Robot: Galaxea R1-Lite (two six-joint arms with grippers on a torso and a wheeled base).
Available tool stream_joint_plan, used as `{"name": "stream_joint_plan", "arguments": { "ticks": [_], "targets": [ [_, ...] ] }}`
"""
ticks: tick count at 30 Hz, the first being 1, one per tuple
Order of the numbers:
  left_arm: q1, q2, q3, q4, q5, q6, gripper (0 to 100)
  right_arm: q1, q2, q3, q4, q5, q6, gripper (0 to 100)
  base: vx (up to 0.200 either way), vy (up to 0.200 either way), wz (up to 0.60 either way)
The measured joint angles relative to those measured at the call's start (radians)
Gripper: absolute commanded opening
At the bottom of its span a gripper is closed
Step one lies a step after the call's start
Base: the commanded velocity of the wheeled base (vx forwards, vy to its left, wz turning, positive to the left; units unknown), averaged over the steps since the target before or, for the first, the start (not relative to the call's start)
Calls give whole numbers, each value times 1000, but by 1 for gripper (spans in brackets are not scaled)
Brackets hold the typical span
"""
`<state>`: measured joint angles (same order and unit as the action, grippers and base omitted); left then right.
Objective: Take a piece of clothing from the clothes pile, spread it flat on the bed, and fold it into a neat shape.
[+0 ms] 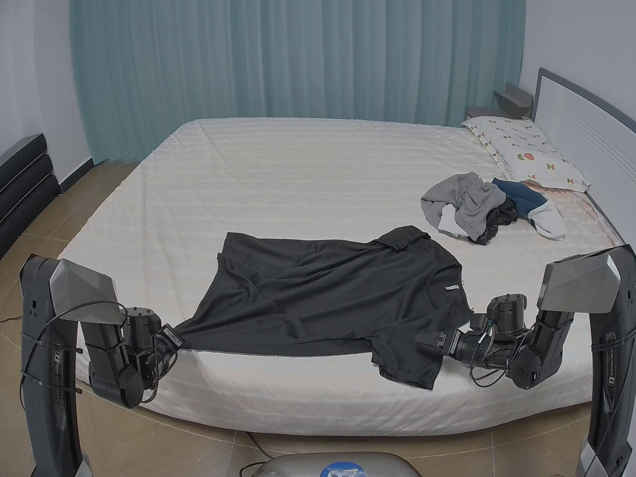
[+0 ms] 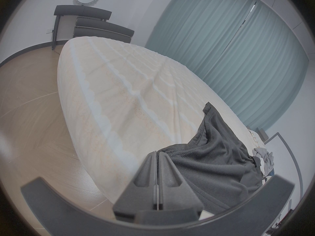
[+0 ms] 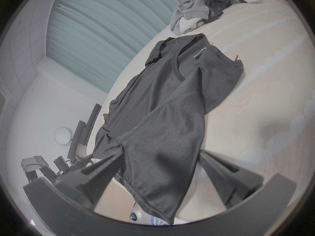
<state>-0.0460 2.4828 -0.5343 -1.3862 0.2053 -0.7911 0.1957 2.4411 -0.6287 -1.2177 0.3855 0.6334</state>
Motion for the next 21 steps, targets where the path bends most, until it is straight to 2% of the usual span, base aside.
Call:
{"name": "stream_joint_plan", "arguments": {
  "ticks": [6, 11, 16, 21],
  "targets": [
    [0, -1, 1, -1, -1, 0, 0, -9, -12, 19, 17, -6, -23, 0, 0, 0, 0],
    [0, -2, 3, -3, -3, -2, 0, -42, -57, 56, 80, -6, -89, 0, 0, 0, 0],
    [-1, -4, 12, -3, -7, -9, 0, -83, -147, 81, 222, -4, -121, 0, 0, 0, 0],
    [-6, -9, 24, -4, -9, -10, 0, -118, -221, 86, 338, -2, -207, 0, 0, 0, 0]
  ]
}}
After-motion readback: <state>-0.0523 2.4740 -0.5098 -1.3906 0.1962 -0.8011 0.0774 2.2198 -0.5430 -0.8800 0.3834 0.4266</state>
